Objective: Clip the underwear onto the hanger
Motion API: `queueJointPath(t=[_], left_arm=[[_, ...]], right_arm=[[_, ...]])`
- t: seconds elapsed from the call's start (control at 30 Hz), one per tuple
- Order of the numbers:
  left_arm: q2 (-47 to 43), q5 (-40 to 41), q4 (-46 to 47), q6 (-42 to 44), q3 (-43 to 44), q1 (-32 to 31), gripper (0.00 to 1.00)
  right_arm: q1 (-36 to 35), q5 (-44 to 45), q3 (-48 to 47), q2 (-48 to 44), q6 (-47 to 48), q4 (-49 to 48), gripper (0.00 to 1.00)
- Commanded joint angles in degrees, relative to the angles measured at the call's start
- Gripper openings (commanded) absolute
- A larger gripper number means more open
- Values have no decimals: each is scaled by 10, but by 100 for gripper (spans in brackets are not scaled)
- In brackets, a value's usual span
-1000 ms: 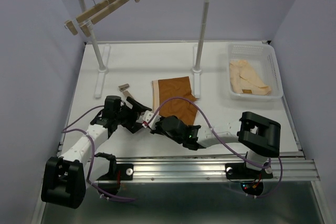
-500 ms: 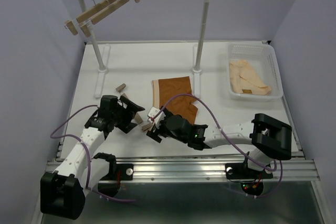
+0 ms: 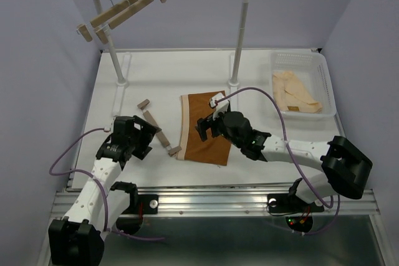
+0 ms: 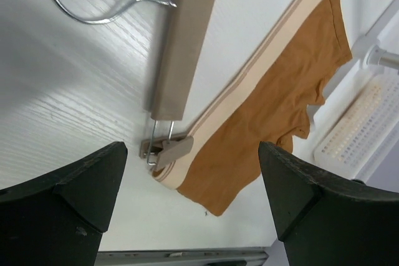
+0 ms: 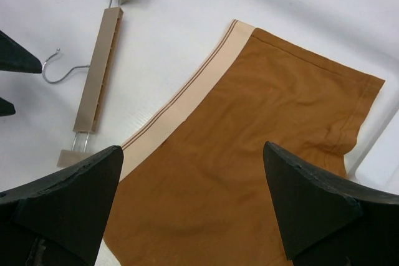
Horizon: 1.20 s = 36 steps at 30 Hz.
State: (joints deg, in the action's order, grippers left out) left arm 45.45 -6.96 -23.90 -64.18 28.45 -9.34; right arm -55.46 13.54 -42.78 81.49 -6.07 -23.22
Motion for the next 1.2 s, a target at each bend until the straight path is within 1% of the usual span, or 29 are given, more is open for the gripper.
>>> queueJointPath(t=[0.0,0.03,0.07,0.1,0.13,0.17,0.23,0.3,0.33,0.37,0.4,0.43,0.5,0.57,0.6,0.63,0.67,0.83,0.93,1.07,1.1,1.17], left_arm=[[-18,55,4,27,-21,33,99],[-20,63,12,34,-21,40,99],[-22,90,24,44,-15,53,99],[-20,99,51,55,-9,59,99],[-19,103,51,70,-3,64,99],[-5,113,84,98,11,69,99],[21,121,108,116,31,73,99],[72,123,146,150,50,78,99],[95,123,162,162,74,84,99],[118,121,163,175,90,86,99],[173,115,156,197,126,89,99],[224,105,145,210,144,89,98],[267,92,148,237,182,89,96],[310,72,163,244,199,89,90],[320,72,169,248,210,89,89],[335,50,176,255,214,89,89],[342,48,176,259,218,89,88],[375,60,155,287,232,89,85],[410,63,144,297,235,83,82],[450,63,148,307,247,55,82],[458,79,147,308,256,43,81],[475,84,138,310,268,37,74]], right_arm=[[-1,-35,-6,-10,-30,-1,100],[-1,-40,-8,-6,-29,0,100],[-1,-47,-12,1,-26,-1,100],[-1,-48,-14,7,-26,-1,100],[-1,-48,-15,10,-24,0,100],[4,-48,-19,19,-16,-1,100],[4,-43,-22,27,-9,-1,100],[4,-31,-27,34,0,-1,100],[10,-26,-33,40,6,1,100],[10,-22,-38,43,10,5,100],[10,-14,-48,46,19,17,100],[16,-9,-51,48,24,22,100],[27,-4,-53,50,26,23,100],[40,-7,-57,60,19,23,100],[49,-11,-59,64,12,26,100],[49,-13,-63,69,11,28,100],[54,-14,-63,72,10,28,100],[67,-17,-66,82,4,31,100],[72,-19,-64,87,-5,32,100],[72,-21,-64,93,-16,34,100],[72,-23,-63,96,-22,34,100],[72,-24,-63,96,-27,35,100]])
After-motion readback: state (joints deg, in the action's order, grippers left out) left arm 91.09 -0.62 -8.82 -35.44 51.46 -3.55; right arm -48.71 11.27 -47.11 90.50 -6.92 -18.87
